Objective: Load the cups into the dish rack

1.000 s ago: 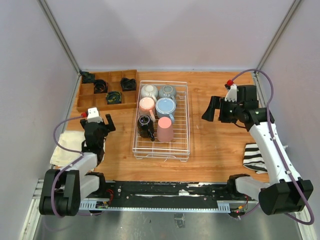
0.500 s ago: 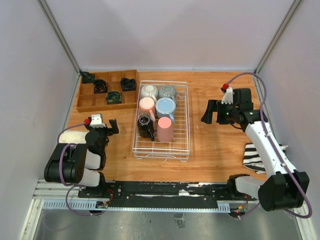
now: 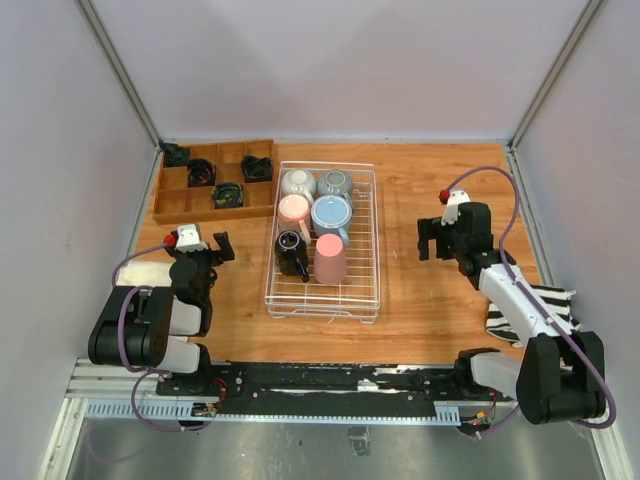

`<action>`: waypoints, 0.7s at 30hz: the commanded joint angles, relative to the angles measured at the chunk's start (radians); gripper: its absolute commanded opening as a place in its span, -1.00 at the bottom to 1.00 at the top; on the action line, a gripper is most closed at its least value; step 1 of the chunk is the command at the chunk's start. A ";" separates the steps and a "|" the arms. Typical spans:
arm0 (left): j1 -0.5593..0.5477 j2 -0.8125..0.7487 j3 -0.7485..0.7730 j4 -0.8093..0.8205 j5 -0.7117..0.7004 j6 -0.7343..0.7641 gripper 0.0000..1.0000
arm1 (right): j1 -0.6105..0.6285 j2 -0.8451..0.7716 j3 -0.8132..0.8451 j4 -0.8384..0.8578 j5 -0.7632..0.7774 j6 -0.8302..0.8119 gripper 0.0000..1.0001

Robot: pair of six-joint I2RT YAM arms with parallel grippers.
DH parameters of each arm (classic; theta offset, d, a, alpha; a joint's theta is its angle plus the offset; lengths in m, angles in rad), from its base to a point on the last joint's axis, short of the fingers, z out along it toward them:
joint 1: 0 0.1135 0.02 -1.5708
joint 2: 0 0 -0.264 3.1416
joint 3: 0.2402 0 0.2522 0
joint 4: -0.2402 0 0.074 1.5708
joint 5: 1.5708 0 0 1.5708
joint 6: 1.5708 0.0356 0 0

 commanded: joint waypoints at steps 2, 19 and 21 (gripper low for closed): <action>0.006 0.003 0.011 0.036 -0.020 0.003 0.99 | -0.029 -0.040 -0.169 0.341 0.042 -0.187 0.97; 0.006 0.003 0.013 0.035 -0.019 0.003 0.99 | -0.137 0.219 -0.624 1.416 0.184 -0.079 0.97; 0.006 0.003 0.013 0.034 -0.019 0.004 0.99 | -0.137 0.267 -0.586 1.401 0.175 -0.090 0.97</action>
